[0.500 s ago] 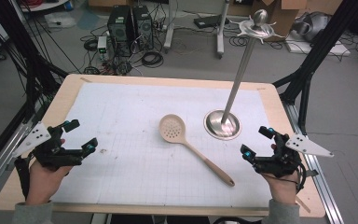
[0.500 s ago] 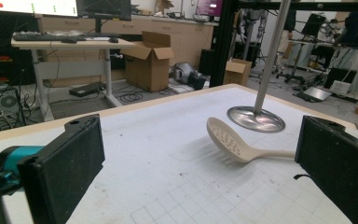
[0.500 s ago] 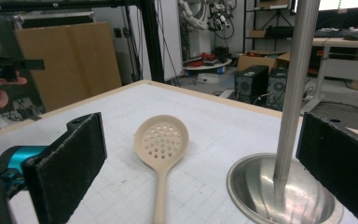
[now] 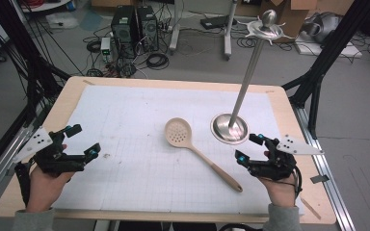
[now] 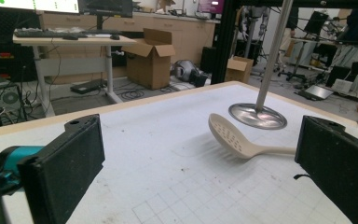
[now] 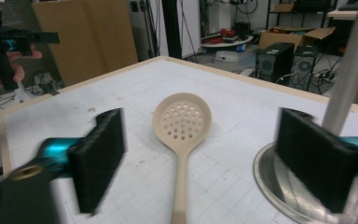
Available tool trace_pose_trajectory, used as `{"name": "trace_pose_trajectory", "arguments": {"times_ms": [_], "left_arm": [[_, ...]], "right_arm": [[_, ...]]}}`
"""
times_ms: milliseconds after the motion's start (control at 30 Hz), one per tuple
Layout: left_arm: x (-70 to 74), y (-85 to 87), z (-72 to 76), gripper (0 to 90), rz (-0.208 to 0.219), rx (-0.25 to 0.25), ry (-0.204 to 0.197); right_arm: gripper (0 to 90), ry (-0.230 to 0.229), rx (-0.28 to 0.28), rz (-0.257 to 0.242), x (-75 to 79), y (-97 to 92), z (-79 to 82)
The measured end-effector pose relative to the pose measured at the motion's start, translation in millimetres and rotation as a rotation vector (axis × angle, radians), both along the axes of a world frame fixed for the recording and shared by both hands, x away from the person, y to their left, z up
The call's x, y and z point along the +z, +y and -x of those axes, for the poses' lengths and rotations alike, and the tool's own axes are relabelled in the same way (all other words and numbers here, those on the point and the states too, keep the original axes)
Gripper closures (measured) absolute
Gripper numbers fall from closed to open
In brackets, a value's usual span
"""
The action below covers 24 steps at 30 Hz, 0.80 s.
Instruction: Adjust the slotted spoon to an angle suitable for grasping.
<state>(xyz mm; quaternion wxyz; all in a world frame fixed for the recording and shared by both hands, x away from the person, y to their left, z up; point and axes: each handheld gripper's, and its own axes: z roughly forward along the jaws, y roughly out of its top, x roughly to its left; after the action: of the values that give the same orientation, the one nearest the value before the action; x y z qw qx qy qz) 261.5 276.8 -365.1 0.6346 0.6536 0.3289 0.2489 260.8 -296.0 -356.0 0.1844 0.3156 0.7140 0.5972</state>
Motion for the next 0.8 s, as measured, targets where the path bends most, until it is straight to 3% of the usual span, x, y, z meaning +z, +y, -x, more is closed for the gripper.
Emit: {"name": "trace_pose_trajectory", "arguments": {"times_ms": [100,167,233,267,333,367,400,567,800], "left_arm": [[-1.3,1.3,-0.4,1.8,-0.002,-0.003,0.004],[-1.9,2.8,0.2,1.8,0.001,-0.001,0.007],[-2.5,4.0,1.0,1.8,0.002,0.002,0.01],[-3.2,4.2,1.3,1.8,0.004,0.001,0.011],[-4.3,4.9,2.2,1.8,0.0,0.001,0.015],[-4.8,5.5,2.6,1.8,-0.004,0.003,0.018],[-5.3,5.9,2.9,1.8,-0.002,0.005,0.018],[-7.0,8.5,4.2,1.8,-0.003,0.013,0.022],[-9.3,9.4,6.2,1.8,-0.022,0.017,0.025]], "right_arm": [[28.6,0.021,0.011,0.011,-3.4,4.4,-3.3],[40.8,0.036,0.012,0.037,-8.4,11.4,-6.1],[45.3,0.036,0.01,0.044,-9.9,13.5,-6.4],[55.1,0.027,0.007,0.066,-12.5,17.7,-6.8],[59.6,0.02,0.003,0.076,-13.5,19.4,-7.3],[68.8,0.028,0.02,0.075,-15.4,22.7,-8.2],[68.8,0.028,0.02,0.075,-15.4,22.7,-8.2],[88.1,0.038,0.038,0.113,-20.0,33.7,-15.8],[89.5,0.066,0.062,0.131,-25.3,46.9,-28.0]]}}
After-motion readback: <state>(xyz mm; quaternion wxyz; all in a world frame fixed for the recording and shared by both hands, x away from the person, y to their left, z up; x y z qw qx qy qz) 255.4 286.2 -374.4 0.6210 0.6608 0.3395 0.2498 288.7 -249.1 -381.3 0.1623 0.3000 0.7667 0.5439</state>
